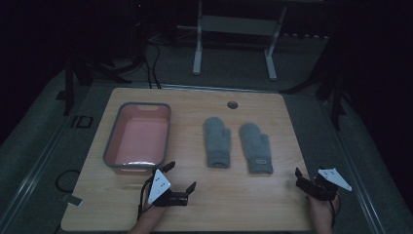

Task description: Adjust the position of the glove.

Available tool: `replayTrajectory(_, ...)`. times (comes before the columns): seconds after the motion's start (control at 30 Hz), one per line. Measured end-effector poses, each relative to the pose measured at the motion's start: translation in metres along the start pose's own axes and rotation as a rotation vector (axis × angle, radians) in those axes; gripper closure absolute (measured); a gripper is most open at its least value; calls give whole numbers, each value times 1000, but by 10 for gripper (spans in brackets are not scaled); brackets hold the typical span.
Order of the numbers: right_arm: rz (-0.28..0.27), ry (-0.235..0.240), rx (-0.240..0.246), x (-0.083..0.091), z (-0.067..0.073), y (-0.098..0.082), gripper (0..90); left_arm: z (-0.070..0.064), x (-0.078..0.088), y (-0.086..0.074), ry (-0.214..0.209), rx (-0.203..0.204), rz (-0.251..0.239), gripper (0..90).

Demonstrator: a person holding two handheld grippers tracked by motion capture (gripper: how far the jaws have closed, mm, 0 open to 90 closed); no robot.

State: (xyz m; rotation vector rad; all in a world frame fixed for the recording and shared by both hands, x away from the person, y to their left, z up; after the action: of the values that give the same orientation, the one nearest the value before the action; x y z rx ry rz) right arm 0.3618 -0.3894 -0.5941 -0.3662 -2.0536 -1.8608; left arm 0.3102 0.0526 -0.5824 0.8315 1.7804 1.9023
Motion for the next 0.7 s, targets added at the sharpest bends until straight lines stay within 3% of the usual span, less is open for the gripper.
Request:
replayTrajectory(0.27,36,15,2,8,2,10,108,-1,1,0,1,-12,-7,12)
replayTrajectory(0.3,58,36,2,8,3,12,109,-1,1,0,0,-11,-8,12)
replayTrajectory(0.37,117,141,-26,8,10,15,127,-1,1,0,1,-8,-8,12)
replayTrajectory(0.4,125,160,-34,8,12,17,130,-1,1,0,1,-6,-8,12)
replayTrajectory(0.6,86,189,-15,7,23,34,143,0,1,0,-2,1,-10,12)
replayTrajectory(0.7,60,205,20,6,34,46,143,0,1,0,-3,2,-10,12)
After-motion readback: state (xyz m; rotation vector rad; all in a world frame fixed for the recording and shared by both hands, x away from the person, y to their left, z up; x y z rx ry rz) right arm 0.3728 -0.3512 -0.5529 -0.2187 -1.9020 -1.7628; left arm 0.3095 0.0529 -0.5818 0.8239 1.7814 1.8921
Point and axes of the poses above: each handheld gripper's, and its own axes: x roughly backward along the jaws, y roughly out of its top, z roughly to its left, the point moved 9 cm from there along -x, roughly forward along the jaws, and after that the axes turned 1 degree about -y, right-handed, at the moved point
